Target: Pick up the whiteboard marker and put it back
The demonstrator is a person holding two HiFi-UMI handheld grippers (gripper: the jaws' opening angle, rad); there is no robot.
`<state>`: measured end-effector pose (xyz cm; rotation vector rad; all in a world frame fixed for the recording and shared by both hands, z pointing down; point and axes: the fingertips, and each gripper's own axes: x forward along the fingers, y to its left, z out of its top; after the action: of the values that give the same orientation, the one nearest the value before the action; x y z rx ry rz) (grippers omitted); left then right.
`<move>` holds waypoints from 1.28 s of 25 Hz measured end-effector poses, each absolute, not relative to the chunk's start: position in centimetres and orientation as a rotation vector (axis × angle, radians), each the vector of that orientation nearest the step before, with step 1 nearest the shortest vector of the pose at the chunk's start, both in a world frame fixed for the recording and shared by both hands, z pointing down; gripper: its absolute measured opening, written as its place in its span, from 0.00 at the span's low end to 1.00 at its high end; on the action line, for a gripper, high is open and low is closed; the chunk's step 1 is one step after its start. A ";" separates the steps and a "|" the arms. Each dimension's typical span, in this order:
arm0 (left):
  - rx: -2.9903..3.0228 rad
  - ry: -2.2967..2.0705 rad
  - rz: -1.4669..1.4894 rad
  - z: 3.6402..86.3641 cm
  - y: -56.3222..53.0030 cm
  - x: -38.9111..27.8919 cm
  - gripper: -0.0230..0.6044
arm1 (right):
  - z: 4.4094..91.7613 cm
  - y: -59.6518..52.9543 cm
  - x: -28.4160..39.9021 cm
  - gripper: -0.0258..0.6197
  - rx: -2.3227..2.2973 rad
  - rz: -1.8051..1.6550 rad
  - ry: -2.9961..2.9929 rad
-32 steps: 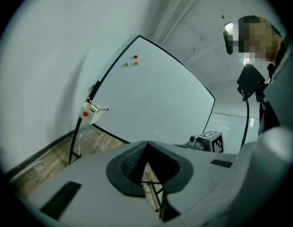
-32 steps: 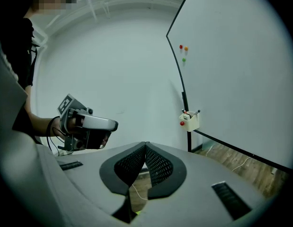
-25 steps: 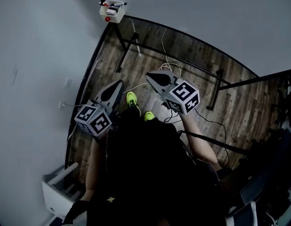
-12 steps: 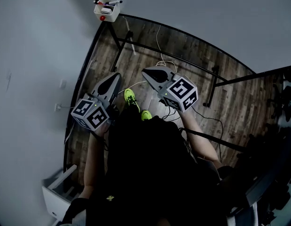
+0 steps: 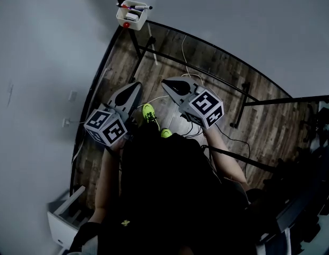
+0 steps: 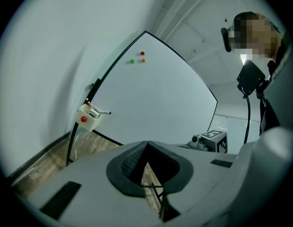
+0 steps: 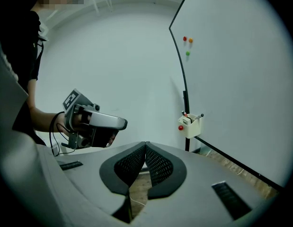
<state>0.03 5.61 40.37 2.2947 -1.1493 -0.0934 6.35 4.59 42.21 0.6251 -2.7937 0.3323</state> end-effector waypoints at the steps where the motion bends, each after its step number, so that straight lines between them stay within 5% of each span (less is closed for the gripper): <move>1: 2.301 -1.150 -0.085 40.4 5.0 -0.4 0.09 | 42.1 3.9 5.8 0.04 0.628 0.325 -2.792; 32: 2.390 -1.057 -0.052 41.4 -8.1 -9.0 0.09 | 41.1 -13.0 -1.9 0.04 0.917 0.224 -2.686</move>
<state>-8.97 -8.05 41.36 2.3904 -1.0571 -0.0521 -1.90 -13.01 41.09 0.9166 -2.6855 0.2243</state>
